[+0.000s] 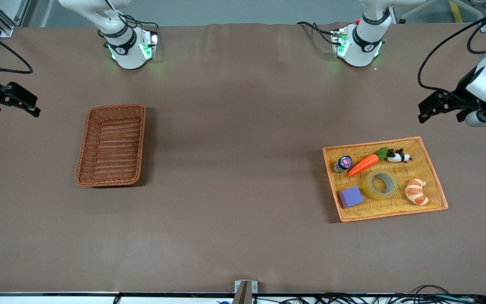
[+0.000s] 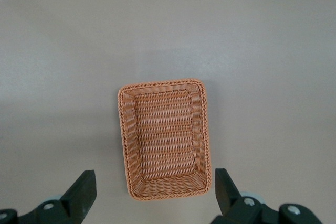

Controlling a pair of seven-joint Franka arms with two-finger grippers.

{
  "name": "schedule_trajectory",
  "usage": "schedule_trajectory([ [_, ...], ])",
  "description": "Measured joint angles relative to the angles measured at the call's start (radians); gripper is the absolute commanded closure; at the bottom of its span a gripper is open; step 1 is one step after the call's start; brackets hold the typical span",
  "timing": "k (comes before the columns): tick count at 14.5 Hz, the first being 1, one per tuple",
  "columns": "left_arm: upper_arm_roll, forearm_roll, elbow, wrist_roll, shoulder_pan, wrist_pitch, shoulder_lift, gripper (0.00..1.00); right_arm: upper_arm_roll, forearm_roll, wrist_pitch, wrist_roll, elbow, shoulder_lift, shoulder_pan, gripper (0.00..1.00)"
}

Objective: Move tape to another basket
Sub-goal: 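Lower the left gripper over the tape roll in the yellow tray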

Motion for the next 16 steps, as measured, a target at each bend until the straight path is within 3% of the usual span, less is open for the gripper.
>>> schedule_trajectory([
  [12,-0.007,0.003,0.010,-0.028,-0.018,-0.002,0.005,0.00,0.001,0.000,-0.001,0.000,0.000,0.000,0.000,0.00],
  [16,0.005,0.011,0.009,-0.030,0.002,-0.009,0.078,0.00,0.000,0.000,0.000,0.000,0.000,0.000,0.000,0.00],
])
